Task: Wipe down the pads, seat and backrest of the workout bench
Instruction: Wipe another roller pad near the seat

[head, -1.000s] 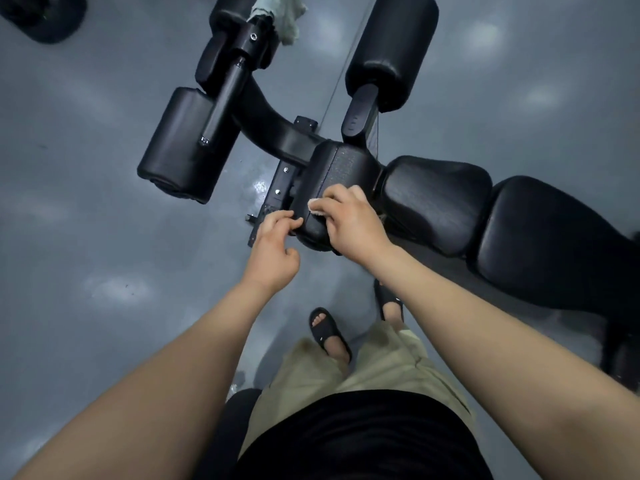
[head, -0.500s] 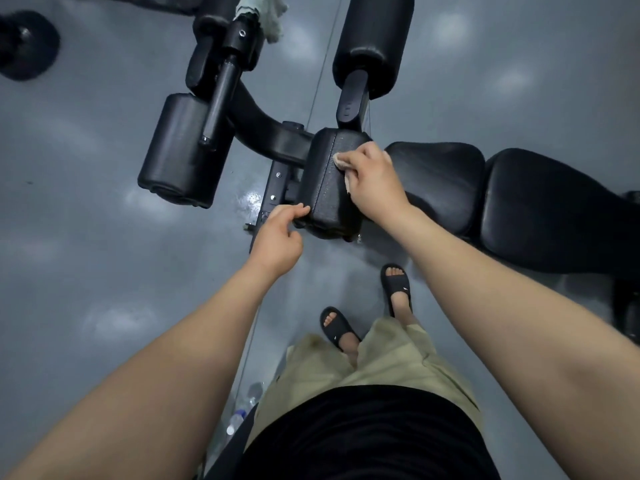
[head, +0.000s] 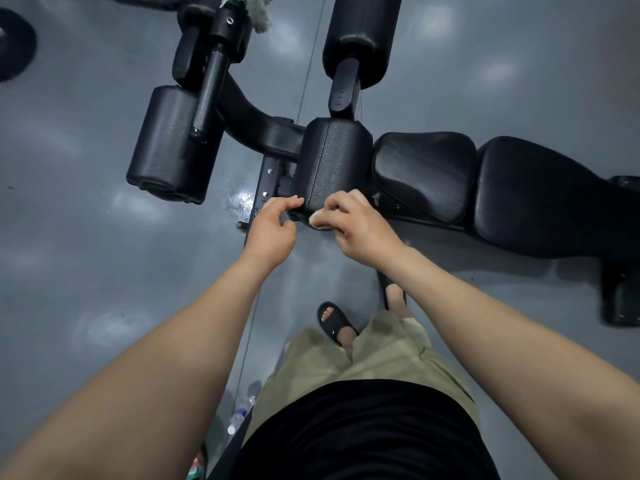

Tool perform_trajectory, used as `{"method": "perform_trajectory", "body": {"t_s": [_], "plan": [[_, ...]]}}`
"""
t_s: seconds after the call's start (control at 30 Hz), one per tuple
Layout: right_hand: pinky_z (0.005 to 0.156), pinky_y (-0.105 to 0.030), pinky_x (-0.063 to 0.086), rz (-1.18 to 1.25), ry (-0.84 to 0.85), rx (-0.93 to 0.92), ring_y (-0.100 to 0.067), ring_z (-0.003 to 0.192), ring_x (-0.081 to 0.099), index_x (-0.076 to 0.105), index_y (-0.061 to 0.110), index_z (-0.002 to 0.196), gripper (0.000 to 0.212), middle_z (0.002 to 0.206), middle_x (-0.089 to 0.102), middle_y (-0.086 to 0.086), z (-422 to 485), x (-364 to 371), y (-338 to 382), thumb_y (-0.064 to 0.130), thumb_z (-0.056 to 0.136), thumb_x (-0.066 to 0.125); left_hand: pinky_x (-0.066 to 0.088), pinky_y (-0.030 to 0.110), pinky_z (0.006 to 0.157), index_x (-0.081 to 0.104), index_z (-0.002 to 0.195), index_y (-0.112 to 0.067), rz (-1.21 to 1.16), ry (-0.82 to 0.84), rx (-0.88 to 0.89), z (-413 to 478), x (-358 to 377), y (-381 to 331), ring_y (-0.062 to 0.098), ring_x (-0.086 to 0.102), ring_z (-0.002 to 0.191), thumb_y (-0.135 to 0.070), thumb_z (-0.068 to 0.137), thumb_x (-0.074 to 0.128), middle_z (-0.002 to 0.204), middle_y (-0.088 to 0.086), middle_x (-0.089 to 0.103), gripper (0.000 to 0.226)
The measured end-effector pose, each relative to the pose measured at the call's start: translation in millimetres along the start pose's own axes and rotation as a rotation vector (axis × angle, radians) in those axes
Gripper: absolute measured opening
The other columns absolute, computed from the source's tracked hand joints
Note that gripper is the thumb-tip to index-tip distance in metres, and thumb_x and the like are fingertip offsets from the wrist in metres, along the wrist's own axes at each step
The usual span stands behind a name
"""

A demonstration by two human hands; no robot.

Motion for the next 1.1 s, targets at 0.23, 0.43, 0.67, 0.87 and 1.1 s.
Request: {"method": "perform_trajectory", "body": {"t_s": [0.23, 0.43, 0.67, 0.87, 1.1], "plan": [[0.081, -0.039, 0.051, 0.035, -0.133, 0.131, -0.026, 0.092, 0.05, 0.072, 0.016, 0.115, 0.041, 0.103, 0.054, -0.008, 6, -9, -19, -0.004, 0.082, 0.06, 0.029, -0.004, 0.093, 0.068, 0.119, -0.012, -0.003, -0.068, 0.005, -1, 0, -6, 0.0, 0.051, 0.112, 0.009, 0.085, 0.049, 0.12, -0.007, 0.054, 0.045], [0.062, -0.042, 0.052, -0.057, -0.064, -0.01, -0.025, 0.087, 0.047, 0.072, 0.02, 0.111, 0.031, 0.103, 0.055, -0.007, -7, 3, -8, 0.004, 0.088, 0.06, 0.03, -0.002, 0.095, 0.068, 0.118, -0.01, 0.024, -0.091, 0.039, -2, 0, -7, 0.004, 0.052, 0.111, 0.011, 0.083, 0.05, 0.118, -0.006, 0.054, 0.044], [0.05, -0.035, 0.048, -0.183, -0.008, -0.117, -0.025, 0.089, 0.049, 0.071, 0.02, 0.107, 0.022, 0.104, 0.057, -0.006, -13, 4, -14, 0.009, 0.09, 0.063, 0.03, -0.001, 0.095, 0.068, 0.116, -0.014, 0.038, -0.116, 0.05, -5, 4, -6, -0.016, 0.05, 0.106, 0.007, 0.082, 0.056, 0.123, -0.01, 0.052, 0.042], [0.073, -0.037, 0.054, -0.012, 0.057, 0.117, -0.02, 0.094, 0.056, 0.068, 0.013, 0.096, 0.018, 0.103, 0.051, -0.004, -31, -3, -47, 0.0, 0.087, 0.059, 0.03, -0.003, 0.09, 0.068, 0.115, -0.009, 0.007, -0.147, 0.015, -7, 6, -10, 0.0, 0.05, 0.109, 0.008, 0.082, 0.055, 0.123, -0.006, 0.052, 0.039], [0.064, -0.011, 0.041, 0.461, -0.22, 0.559, 0.005, 0.068, 0.048, 0.046, 0.02, 0.092, 0.016, 0.087, 0.056, 0.003, 29, -58, -51, 0.006, 0.098, 0.05, 0.028, -0.004, 0.09, 0.067, 0.118, -0.008, 0.011, -0.15, -0.021, -9, 5, -13, -0.002, 0.048, 0.11, 0.005, 0.085, 0.056, 0.121, -0.009, 0.051, 0.038]]}}
Point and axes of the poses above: each hand's wrist, its own z-axis towards the middle knuckle, its own x-axis out of the palm, y = z × x, the point moved 7 cm from there along z, towards the middle knuckle
